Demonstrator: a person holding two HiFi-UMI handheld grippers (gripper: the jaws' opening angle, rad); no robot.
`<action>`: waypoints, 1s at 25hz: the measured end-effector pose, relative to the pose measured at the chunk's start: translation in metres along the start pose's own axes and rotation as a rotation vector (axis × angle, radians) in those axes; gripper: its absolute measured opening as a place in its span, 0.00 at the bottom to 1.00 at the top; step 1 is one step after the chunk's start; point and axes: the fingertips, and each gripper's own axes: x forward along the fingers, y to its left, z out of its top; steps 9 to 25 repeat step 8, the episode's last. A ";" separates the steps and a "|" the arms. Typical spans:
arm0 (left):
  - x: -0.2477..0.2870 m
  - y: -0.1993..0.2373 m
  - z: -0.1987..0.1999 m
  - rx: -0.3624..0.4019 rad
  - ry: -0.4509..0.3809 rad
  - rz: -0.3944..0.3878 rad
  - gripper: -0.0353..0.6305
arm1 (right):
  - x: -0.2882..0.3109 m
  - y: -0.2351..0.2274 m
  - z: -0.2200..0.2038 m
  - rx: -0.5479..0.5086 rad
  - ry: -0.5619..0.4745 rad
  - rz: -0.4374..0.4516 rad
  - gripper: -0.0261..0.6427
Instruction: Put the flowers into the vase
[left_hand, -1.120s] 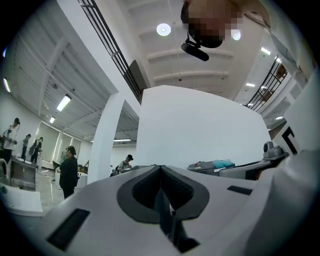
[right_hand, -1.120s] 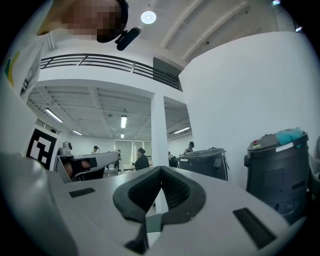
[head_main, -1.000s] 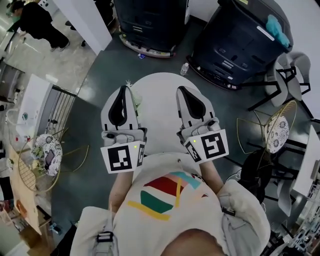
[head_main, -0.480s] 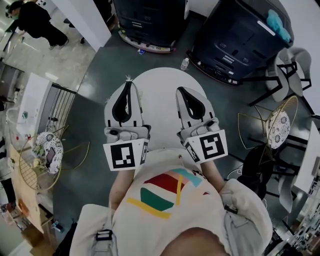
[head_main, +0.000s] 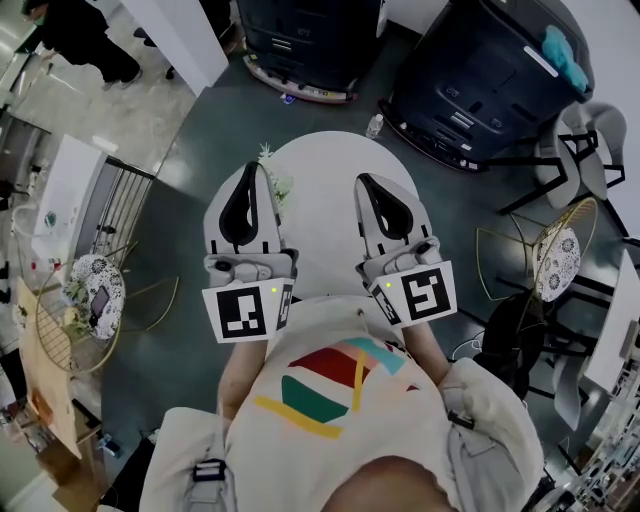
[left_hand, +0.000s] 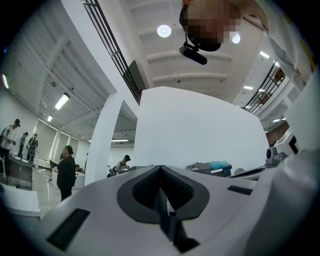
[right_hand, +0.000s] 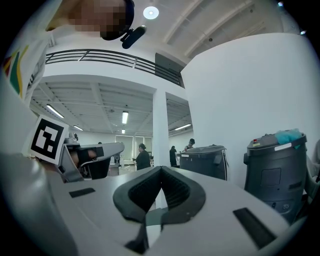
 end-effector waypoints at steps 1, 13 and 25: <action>-0.001 0.001 0.000 0.000 -0.001 0.003 0.06 | 0.000 0.000 0.000 -0.002 0.000 0.001 0.06; -0.002 0.008 -0.001 0.000 0.004 0.012 0.06 | 0.004 0.003 -0.001 -0.010 0.001 0.005 0.06; -0.002 0.008 -0.001 0.000 0.004 0.012 0.06 | 0.004 0.003 -0.001 -0.010 0.001 0.005 0.06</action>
